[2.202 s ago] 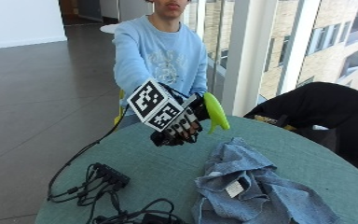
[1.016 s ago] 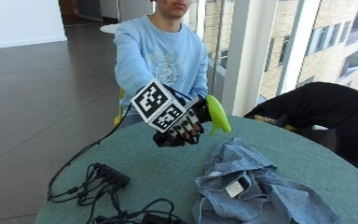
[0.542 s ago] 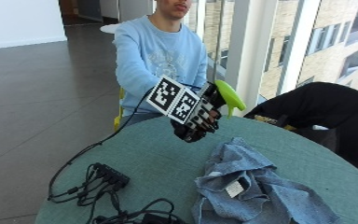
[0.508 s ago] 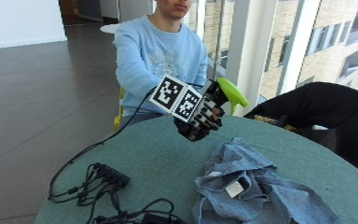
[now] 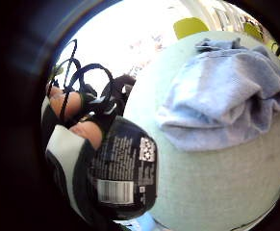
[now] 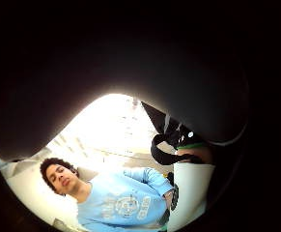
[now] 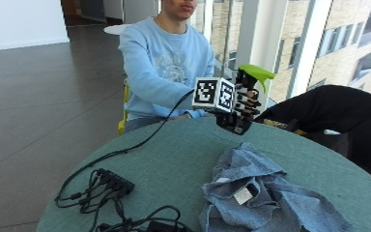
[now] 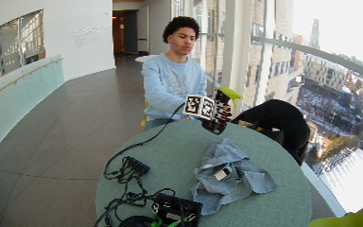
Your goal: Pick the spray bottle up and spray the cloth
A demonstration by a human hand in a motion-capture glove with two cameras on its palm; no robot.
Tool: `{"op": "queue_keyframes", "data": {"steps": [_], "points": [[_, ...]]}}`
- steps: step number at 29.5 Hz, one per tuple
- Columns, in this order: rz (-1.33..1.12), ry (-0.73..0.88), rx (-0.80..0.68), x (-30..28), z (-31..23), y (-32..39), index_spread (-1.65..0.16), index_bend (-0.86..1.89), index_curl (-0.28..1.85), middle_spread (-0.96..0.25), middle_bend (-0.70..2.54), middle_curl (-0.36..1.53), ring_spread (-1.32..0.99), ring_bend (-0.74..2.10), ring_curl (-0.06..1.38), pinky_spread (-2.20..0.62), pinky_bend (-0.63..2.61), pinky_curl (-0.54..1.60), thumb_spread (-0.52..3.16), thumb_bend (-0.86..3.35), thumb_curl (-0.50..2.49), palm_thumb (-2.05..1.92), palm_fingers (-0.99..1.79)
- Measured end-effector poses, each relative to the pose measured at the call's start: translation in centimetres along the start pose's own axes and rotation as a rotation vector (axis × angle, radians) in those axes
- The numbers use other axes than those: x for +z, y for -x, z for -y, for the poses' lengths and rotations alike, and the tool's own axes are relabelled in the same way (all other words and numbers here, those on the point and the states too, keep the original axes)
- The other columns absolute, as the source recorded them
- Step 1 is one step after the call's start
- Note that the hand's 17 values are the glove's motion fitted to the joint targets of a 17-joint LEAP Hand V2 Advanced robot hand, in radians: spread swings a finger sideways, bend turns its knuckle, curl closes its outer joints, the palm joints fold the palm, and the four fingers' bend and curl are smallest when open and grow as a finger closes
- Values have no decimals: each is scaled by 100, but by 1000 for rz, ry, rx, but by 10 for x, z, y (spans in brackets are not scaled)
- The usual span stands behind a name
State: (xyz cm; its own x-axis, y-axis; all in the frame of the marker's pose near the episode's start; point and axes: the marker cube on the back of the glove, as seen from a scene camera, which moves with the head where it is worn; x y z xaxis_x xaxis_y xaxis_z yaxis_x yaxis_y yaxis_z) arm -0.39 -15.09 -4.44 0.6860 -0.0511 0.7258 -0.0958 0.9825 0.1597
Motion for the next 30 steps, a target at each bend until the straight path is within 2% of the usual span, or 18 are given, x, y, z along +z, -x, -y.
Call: {"op": "queue_keyframes", "data": {"steps": [6, 12, 30], "points": [[57, -23, -101, 52, 8, 8, -23, 17, 44, -9, 37, 46, -6, 46, 37, 15, 18, 35, 103, -2, 53, 85, 111], [101, -15, -136, 87, 11, 12, -23, 16, 44, -10, 35, 45, -6, 44, 36, 15, 17, 34, 105, -2, 52, 84, 110], [111, -28, -163, 132, 5, 1, -23, 16, 45, -10, 32, 45, -8, 40, 36, 16, 17, 32, 111, -2, 49, 82, 111]]}}
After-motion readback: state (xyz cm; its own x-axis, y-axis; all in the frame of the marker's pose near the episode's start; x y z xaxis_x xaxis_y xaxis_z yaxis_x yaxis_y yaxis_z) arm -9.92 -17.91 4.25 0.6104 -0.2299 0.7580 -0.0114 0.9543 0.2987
